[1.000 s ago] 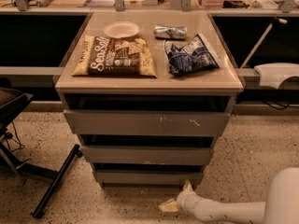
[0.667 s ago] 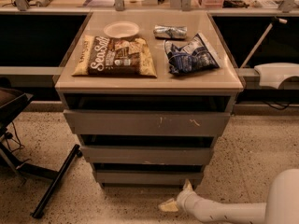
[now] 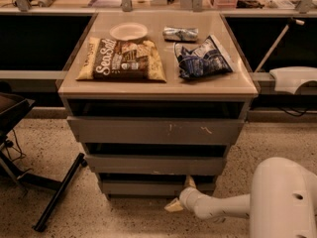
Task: Open bottom drawer
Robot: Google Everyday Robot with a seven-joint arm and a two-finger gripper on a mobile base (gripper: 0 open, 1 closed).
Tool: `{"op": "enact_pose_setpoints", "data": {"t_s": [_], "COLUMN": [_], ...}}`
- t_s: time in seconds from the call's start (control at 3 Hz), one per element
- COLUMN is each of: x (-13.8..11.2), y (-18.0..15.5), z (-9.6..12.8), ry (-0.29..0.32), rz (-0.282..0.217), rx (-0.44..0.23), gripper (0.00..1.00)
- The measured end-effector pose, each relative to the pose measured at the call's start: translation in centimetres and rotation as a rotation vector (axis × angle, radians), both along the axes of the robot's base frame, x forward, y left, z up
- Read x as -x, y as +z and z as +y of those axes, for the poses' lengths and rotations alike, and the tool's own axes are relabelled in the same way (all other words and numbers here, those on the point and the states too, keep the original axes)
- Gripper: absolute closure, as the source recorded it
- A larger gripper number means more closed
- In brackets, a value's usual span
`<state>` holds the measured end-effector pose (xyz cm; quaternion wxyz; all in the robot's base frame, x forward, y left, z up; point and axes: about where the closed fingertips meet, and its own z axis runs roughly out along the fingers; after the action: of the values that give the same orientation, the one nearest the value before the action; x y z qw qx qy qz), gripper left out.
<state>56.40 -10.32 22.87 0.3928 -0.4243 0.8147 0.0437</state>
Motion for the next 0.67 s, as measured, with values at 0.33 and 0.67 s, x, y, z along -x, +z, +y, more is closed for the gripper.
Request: {"op": "enact_pose_setpoints", "data": {"t_s": [0.33,0.67], "x": [-0.26,-0.99], "y": [-0.12,-0.55], "z": [0.81,0.73], "ry": [0.020,0.012], "rz": [0.000,-0.020], "rx": [0.007,-0.033], "gripper": [0.00,0.00]}}
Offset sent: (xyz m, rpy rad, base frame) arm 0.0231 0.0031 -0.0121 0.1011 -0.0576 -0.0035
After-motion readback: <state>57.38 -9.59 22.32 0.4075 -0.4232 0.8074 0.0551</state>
